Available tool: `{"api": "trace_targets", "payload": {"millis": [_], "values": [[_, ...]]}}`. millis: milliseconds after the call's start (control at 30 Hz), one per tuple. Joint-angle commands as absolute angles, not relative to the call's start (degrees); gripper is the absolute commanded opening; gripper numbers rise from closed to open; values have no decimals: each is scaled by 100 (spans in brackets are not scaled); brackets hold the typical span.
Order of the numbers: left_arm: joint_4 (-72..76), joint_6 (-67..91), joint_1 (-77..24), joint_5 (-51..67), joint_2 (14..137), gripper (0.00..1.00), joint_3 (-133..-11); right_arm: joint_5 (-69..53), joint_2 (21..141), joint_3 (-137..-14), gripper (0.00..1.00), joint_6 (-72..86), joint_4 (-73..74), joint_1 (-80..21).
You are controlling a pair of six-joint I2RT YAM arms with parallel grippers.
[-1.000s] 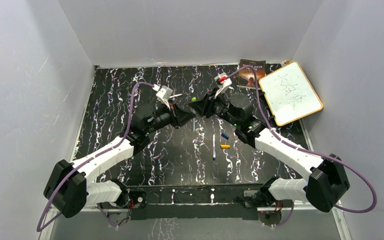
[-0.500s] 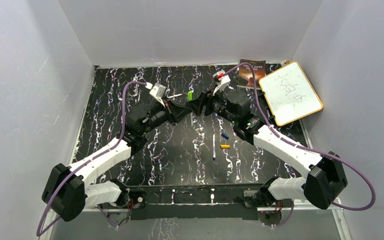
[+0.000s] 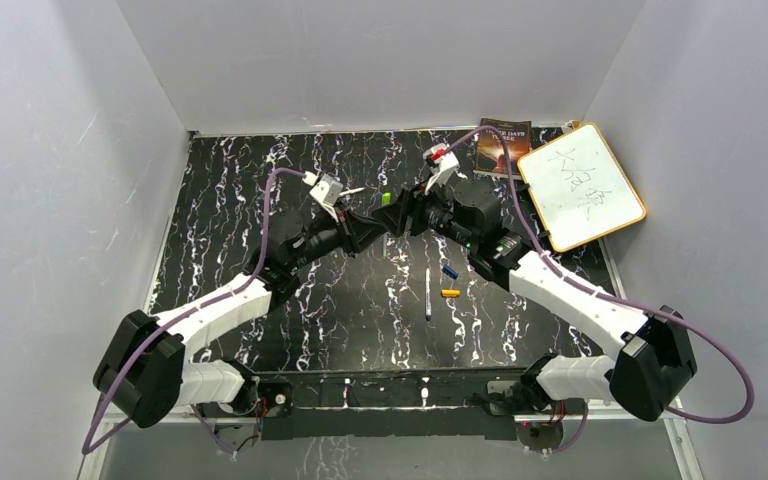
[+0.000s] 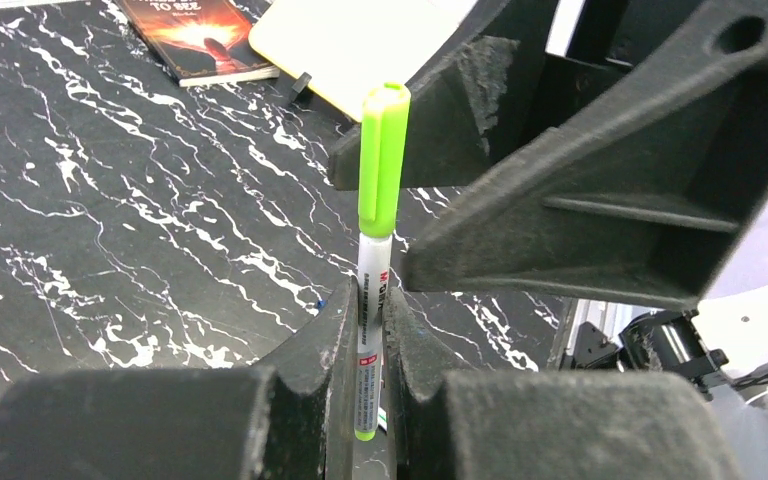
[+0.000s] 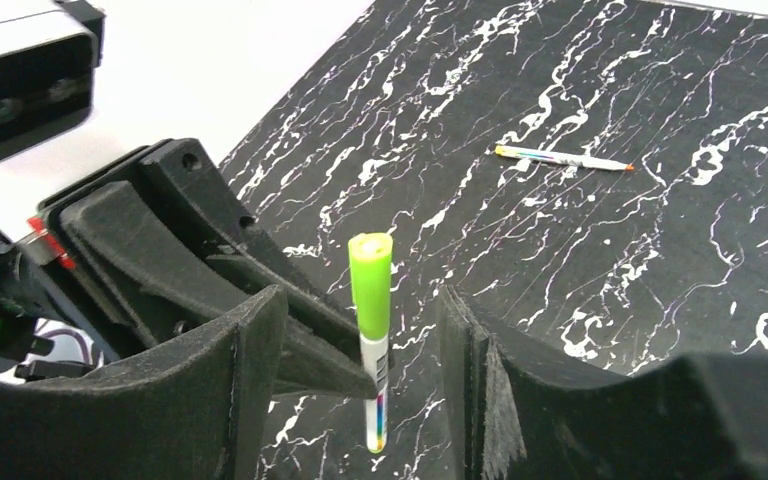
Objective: Insert the pens into the pen caps
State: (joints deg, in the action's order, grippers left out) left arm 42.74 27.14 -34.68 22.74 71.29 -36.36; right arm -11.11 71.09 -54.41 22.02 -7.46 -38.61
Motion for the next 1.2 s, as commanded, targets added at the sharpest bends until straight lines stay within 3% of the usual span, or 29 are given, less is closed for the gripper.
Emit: {"api": "trace_targets", "payload": {"millis": [0,267,567,733,900,1000,1100,1167], "values": [[4613,2098,-3553,2490,6981,0,-3596,-1160,7197,-5892,51,2004,-900,-3872],[4637,1929,-3568,2662,6887,0,-3572,-1251,7334,-5988,40,1963,-874,-3868],[4856,2099,-3568,2563,6859,0,-3519,-1233,7330,-5965,0,1895,-701,-3867],[4678,2075,-3571,2474,6972,2,-3648,-1147,7277,-5878,0,1860,-789,-3870],[4534,2204,-3569,2385,6944,29,-3614,-847,7236,-5764,0,1710,-1028,-3870],[4296,2194,-3573,2311,6737,51,-3534,-511,7192,-5493,0,1584,-1444,-3872],[4150,2183,-3569,2031,6397,64,-3315,-218,7265,-5263,0,1375,-1880,-3868],[4028,2155,-3568,1845,6130,66,-3179,-102,7330,-5045,0,1180,-2277,-3867]]}}
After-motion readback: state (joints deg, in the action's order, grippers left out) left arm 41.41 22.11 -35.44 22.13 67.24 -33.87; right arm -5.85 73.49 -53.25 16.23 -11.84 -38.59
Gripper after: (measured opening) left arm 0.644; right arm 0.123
